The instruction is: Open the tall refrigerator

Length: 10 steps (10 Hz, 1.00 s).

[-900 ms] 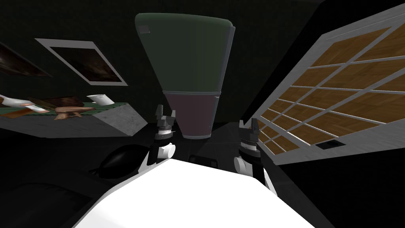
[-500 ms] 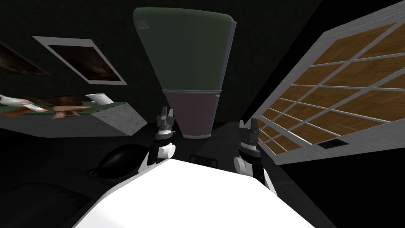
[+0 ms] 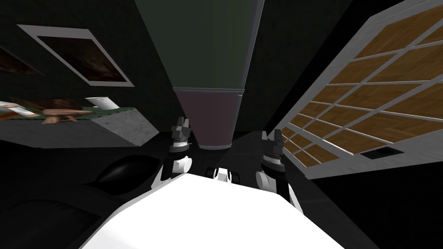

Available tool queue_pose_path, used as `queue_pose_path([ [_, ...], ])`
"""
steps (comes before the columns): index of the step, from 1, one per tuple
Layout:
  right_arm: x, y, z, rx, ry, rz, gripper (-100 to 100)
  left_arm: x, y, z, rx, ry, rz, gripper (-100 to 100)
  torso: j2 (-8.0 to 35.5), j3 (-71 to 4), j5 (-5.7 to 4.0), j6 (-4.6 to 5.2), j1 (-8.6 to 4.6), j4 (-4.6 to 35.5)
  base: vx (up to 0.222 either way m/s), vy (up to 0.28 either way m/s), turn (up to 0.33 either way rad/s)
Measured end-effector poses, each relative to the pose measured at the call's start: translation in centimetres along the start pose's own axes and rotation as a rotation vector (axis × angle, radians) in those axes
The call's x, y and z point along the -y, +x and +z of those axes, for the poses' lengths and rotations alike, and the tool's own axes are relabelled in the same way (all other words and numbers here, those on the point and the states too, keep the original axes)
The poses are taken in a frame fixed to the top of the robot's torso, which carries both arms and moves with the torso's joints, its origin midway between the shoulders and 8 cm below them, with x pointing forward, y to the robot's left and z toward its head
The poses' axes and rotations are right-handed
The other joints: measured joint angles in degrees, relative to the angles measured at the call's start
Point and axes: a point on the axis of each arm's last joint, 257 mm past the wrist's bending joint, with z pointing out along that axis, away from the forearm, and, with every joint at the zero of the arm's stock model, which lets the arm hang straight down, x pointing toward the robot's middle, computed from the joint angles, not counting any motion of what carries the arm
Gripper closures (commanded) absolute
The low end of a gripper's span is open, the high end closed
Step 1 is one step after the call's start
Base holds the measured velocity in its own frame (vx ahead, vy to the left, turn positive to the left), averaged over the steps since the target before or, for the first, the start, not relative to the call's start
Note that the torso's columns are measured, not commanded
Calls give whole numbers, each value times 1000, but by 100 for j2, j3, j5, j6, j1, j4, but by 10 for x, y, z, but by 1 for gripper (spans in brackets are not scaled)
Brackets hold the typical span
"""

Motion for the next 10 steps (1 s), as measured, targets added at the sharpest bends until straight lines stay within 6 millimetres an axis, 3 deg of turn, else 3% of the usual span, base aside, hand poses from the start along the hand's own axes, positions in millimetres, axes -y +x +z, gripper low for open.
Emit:
queue_pose_path([
  [1, 0, 0, 0, 0, 0, 0, 0, 0, 0, 0, 0, 0, 0, -100, 423, -846, 0, 0, 0, 423, 33, -23, 41],
  [3, 0, 0, 0, 0, 1, 0, 0, -1, 6, 8, -43, 0, 14, -100, 648, -1366, -6, 0, -25, 662, 81, -105, 62],
  [10, 0, 0, 0, 0, 1, 0, 0, 7, 22, 50, -117, 7, 51, -100, 692, -1383, -2, 0, -5, 692, 94, -119, 64],
])
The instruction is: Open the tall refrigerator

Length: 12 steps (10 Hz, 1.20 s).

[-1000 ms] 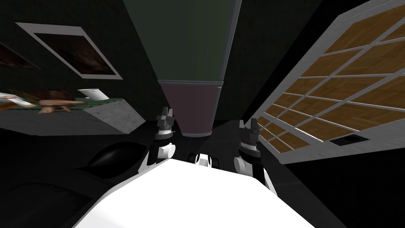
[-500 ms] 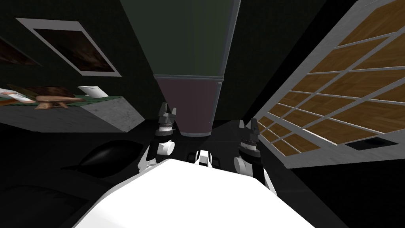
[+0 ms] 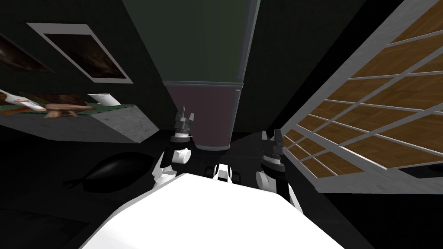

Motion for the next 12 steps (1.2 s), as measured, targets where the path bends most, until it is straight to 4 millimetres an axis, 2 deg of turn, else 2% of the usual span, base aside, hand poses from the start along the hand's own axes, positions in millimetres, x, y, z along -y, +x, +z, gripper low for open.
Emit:
queue_pose_path([
  [12, 0, 0, 0, 0, 0, 0, 0, 25, 0, 68, -21, 5, 48, -100, 5, 3, -1, 1, -1, 1, 86, -114, 60],
])
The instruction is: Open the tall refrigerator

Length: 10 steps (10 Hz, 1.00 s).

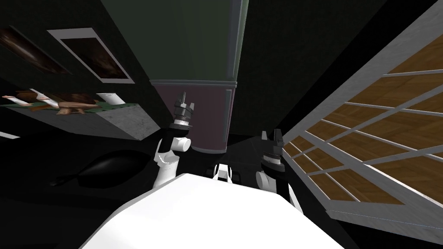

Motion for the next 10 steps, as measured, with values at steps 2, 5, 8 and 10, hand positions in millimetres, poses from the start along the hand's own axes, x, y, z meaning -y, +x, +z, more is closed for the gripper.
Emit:
queue_pose_path([
  [2, 0, 0, 0, 0, 0, 0, 0, 7, -1, 13, 2, 5, 10, -100, -18, -10, 3, -1, 2, -4, 101, -141, 71],
  [5, 0, 0, 0, 0, 0, 0, 0, 12, -3, 24, 6, -3, 18, -100, 2, 1, 7, -1, 20, 0, 71, -102, 61],
  [8, 0, 0, 0, 0, 0, 0, 0, 20, -7, 39, 14, -5, 24, -100, -12, -7, 3, -1, 4, -2, 76, -107, 65],
  [10, 0, 0, 0, 0, 0, 0, 0, 26, -10, 48, 22, -7, 29, -100, -9, -6, -1, 1, -4, -3, 76, -134, 47],
])
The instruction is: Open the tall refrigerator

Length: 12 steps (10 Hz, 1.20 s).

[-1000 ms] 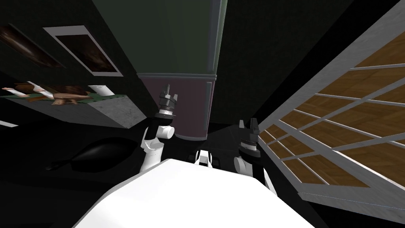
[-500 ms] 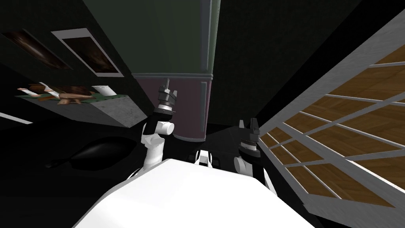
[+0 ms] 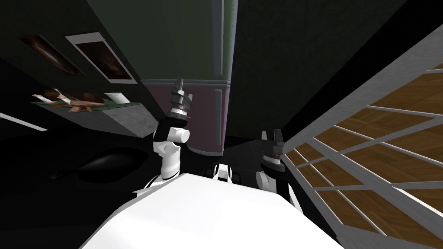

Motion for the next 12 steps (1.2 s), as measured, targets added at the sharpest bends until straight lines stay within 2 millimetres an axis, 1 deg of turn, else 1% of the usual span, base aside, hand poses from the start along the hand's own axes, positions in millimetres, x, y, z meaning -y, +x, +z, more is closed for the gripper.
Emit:
queue_pose_path([
  [2, 0, 0, 0, 0, 0, 0, 0, 9, -4, 10, 11, 1, 1, -100, -1, 0, 4, -2, 7, 1, 82, -133, 69],
  [3, 0, 0, 0, 0, 0, 0, 0, 9, -4, 13, 14, -6, 2, -100, 9, 6, 7, -1, 22, 3, 50, -104, 53],
  [5, 0, 0, 0, 0, 0, 0, 0, 16, -8, 22, 27, -10, -2, -100, 0, 2, 4, -2, 9, 2, 78, -117, 65],
  [8, 0, 0, 0, 0, 0, 0, 0, 22, -14, 32, 45, -23, -12, -100, 6, 5, 2, -1, 2, 3, 50, -118, 53],
  [10, 0, 0, 0, 0, 0, 0, 0, 25, -16, 36, 54, -31, -21, -100, 1, 2, 7, -2, 18, 2, 67, -100, 66],
  [12, 0, 0, 0, 0, 0, 0, 0, 30, -19, 43, 71, -42, -42, -100, -4, -2, 1, -1, -1, -1, 80, -143, 69],
])
